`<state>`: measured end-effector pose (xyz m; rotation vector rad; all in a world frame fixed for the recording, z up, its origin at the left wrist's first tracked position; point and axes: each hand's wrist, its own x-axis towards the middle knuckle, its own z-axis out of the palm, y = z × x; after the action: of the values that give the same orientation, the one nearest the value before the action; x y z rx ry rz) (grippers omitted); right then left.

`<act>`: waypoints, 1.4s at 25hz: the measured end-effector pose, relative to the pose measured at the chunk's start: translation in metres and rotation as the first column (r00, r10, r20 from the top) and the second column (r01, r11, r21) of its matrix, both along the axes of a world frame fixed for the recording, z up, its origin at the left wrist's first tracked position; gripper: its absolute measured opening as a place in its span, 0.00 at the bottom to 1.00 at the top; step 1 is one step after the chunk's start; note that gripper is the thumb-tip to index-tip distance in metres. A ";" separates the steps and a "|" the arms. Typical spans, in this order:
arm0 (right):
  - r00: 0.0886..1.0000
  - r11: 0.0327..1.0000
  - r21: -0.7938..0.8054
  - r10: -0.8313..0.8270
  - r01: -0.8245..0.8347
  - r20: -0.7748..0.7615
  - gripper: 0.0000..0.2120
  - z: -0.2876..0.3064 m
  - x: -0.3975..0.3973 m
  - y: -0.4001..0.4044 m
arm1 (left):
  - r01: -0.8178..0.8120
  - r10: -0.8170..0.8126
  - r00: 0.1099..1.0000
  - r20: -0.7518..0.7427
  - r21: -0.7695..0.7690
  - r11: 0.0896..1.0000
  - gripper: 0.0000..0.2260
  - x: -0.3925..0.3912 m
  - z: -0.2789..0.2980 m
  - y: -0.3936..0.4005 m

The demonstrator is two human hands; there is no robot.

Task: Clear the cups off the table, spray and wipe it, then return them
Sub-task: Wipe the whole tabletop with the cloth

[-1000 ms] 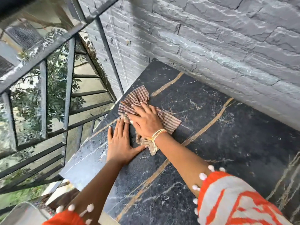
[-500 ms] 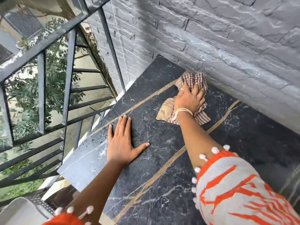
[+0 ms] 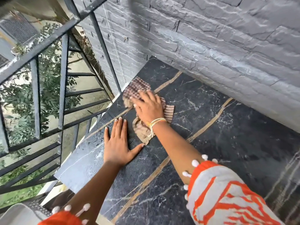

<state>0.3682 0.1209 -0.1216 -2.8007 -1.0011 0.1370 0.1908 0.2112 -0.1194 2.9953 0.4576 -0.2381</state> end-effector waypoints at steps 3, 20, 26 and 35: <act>0.932 0.931 -0.019 -0.363 0.363 0.003 0.19 -0.003 0.014 -0.068 | 0.007 -0.007 1.000 0.014 -0.011 1.000 0.46 -0.002 -0.001 -0.001; 0.971 0.968 0.104 -0.234 0.228 0.046 0.17 0.000 -0.106 -0.139 | 0.219 -0.190 0.957 0.221 -0.116 0.969 0.23 -0.043 -0.011 -0.111; 0.795 0.795 -0.027 -0.606 0.606 -0.006 0.18 0.000 -0.100 -0.277 | 0.367 -0.349 0.927 0.133 -0.150 0.918 0.31 -0.046 -0.002 -0.167; 0.370 0.371 -0.028 -0.928 0.928 -0.040 0.19 0.003 -0.155 -0.392 | 0.259 -0.281 0.947 -0.156 -0.147 0.955 0.46 -0.035 0.003 -0.213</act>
<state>0.2136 -0.2708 -0.1188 -2.8435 0.7392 0.0442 0.1561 -0.0020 -0.1163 2.9167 0.0377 -0.5358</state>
